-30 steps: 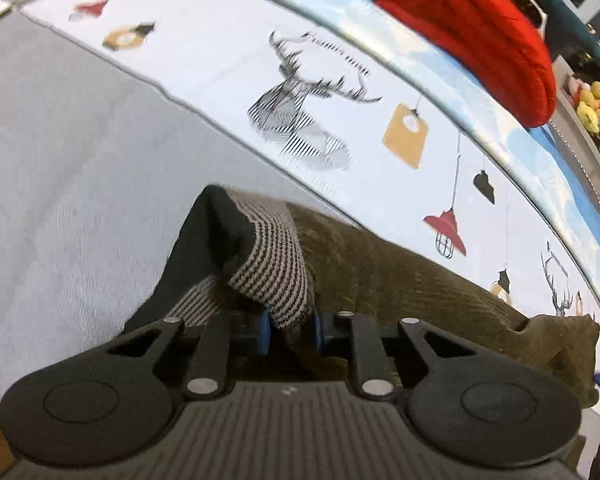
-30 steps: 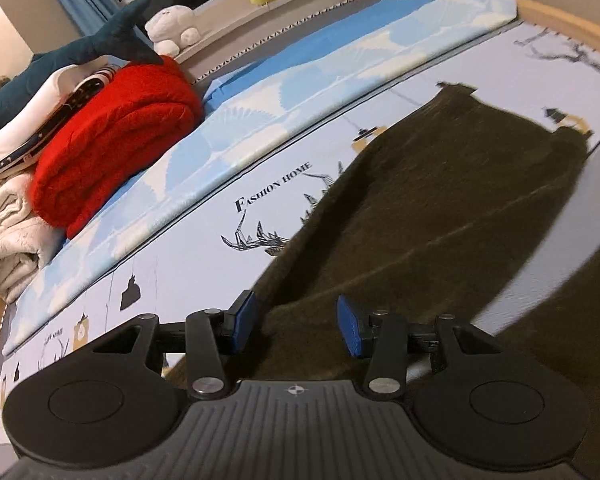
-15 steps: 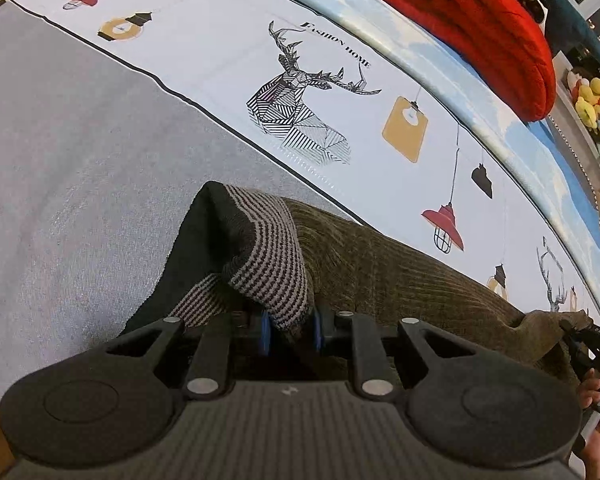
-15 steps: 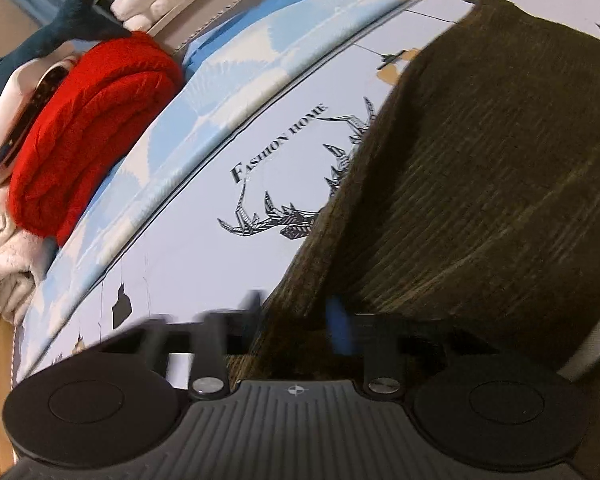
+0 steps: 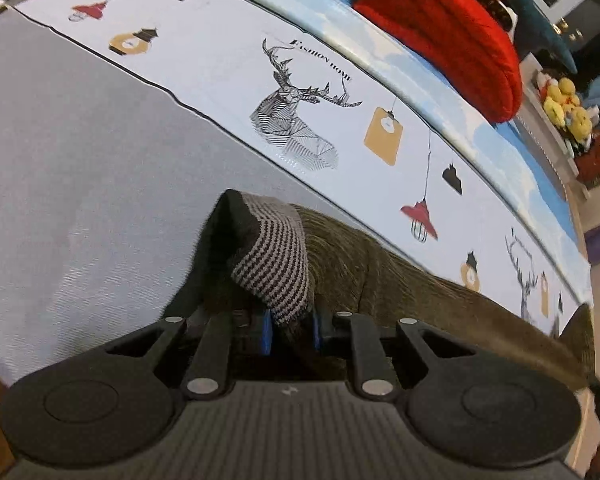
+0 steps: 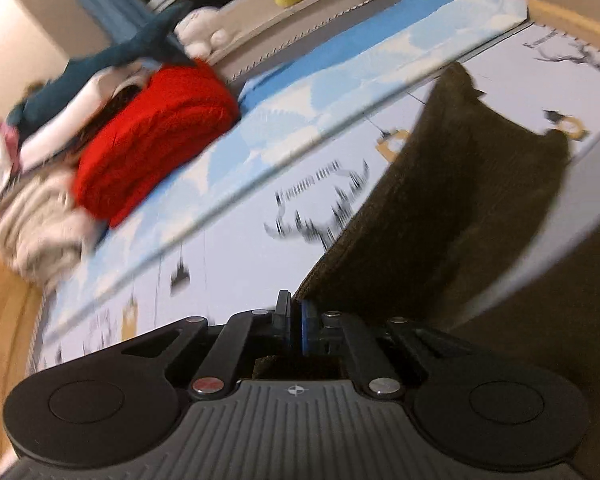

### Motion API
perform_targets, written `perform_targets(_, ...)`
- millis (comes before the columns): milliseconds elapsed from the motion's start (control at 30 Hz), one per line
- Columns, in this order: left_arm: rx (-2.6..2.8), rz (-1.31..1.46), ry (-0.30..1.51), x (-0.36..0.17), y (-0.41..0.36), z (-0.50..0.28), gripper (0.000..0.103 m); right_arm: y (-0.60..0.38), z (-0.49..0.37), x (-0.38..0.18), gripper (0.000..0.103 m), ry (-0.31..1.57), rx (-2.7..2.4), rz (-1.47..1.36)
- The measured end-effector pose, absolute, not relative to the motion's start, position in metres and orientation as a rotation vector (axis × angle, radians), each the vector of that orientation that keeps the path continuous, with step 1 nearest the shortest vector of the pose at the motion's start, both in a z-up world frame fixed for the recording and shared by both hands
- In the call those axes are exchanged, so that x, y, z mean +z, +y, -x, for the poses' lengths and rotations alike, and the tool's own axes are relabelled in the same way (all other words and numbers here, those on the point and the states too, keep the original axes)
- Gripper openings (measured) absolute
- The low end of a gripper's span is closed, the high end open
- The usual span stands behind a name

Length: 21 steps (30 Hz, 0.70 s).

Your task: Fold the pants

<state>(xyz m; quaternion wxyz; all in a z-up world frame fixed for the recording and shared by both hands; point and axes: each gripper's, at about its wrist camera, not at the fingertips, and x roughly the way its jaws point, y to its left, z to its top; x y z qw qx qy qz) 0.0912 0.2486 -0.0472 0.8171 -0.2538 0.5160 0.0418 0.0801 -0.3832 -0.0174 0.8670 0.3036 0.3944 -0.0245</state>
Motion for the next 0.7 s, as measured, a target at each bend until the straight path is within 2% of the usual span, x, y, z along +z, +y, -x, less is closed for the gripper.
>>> perform_targets(67, 0.076, 0.498, 1.121, -0.047, 0.252, -0.082, 0.019, -0.384, -0.046, -0.030, 0.004, 0.939, -0.045, -0.626)
perform_targets(167, 0.069, 0.410, 1.191, -0.058, 0.256, -0.078, 0.020, -0.384, -0.014, -0.067, 0.004, 1.208, -0.006, -0.565)
perform_targets(233, 0.035, 0.402, 1.249, -0.068, 0.257, -0.080, 0.021, -0.390, -0.008, -0.077, 0.006, 1.273, -0.026, -0.493)
perform_targets(400, 0.082, 0.416, 1.291, -0.081, 0.258, -0.089, 0.033, -0.434, -0.027, -0.052, 0.008, 1.054, -0.112, -0.471)
perform_targets(467, 0.098, 0.437, 1.301, -0.085, 0.259, -0.091, 0.039, -0.441, -0.046, -0.048, 0.021, 0.990, -0.139, -0.453)
perform_targets(500, 0.105, 0.449, 1.305, -0.086, 0.259, -0.093, 0.044, -0.440, -0.056, -0.049, 0.032, 0.970, -0.145, -0.436)
perform_targets(533, 0.110, 0.459, 1.308, -0.087, 0.258, -0.095, 0.046, -0.439, -0.064, -0.052, 0.038, 0.957, -0.142, -0.411)
perform_targets(700, 0.146, 0.455, 1.333, -0.094, 0.256, -0.103, 0.048, -0.412, -0.121, -0.074, 0.039, 0.966, -0.128, -0.212)
